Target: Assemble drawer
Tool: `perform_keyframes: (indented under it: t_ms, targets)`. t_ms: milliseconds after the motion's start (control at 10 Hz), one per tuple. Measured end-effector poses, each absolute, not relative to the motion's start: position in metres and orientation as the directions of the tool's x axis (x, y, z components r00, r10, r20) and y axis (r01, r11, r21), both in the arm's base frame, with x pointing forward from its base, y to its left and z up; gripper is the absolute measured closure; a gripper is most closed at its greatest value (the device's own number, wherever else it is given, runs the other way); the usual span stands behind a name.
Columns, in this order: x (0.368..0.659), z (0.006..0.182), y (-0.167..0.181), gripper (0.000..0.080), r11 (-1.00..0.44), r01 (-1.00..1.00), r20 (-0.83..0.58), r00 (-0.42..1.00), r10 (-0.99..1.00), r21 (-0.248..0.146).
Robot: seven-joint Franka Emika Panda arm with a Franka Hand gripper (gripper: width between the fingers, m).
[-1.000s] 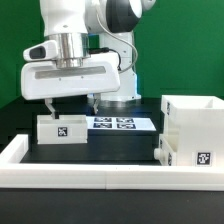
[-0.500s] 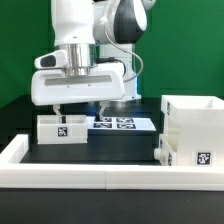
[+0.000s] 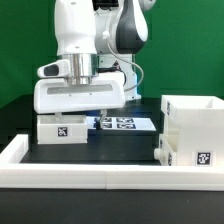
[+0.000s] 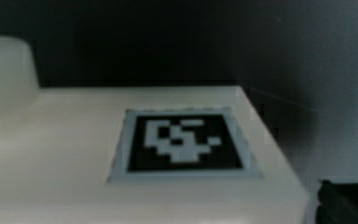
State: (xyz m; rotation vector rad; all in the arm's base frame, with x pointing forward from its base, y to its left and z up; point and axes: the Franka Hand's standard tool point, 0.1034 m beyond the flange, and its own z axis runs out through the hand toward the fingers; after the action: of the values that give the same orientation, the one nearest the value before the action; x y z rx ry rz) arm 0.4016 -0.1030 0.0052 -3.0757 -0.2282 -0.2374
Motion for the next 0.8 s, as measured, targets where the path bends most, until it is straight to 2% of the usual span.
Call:
perform_keyframes:
  t_ms: [200, 400, 500, 600, 700, 800]
  targets:
    - [0.4015, 0.0047, -0.1032, 0.0163, -0.988, 0.15, 0.156, 0.977, 0.143, -0.037]
    - [0.4013, 0.0046, -0.1041, 0.0514, -0.988, 0.149, 0.155, 0.978, 0.141, -0.037]
    - [0.4013, 0.0046, -0.1041, 0.0649, -0.988, 0.149, 0.155, 0.978, 0.141, -0.037]
    - [0.4013, 0.0046, -0.1039, 0.0649, -0.988, 0.149, 0.155, 0.978, 0.142, -0.037]
    - [0.4018, 0.0048, -0.1037, 0.0759, -0.988, 0.15, 0.156, 0.977, 0.142, -0.036]
    - [0.4029, 0.0056, -0.1031, 0.0759, -0.988, 0.148, 0.158, 0.977, 0.141, -0.036]
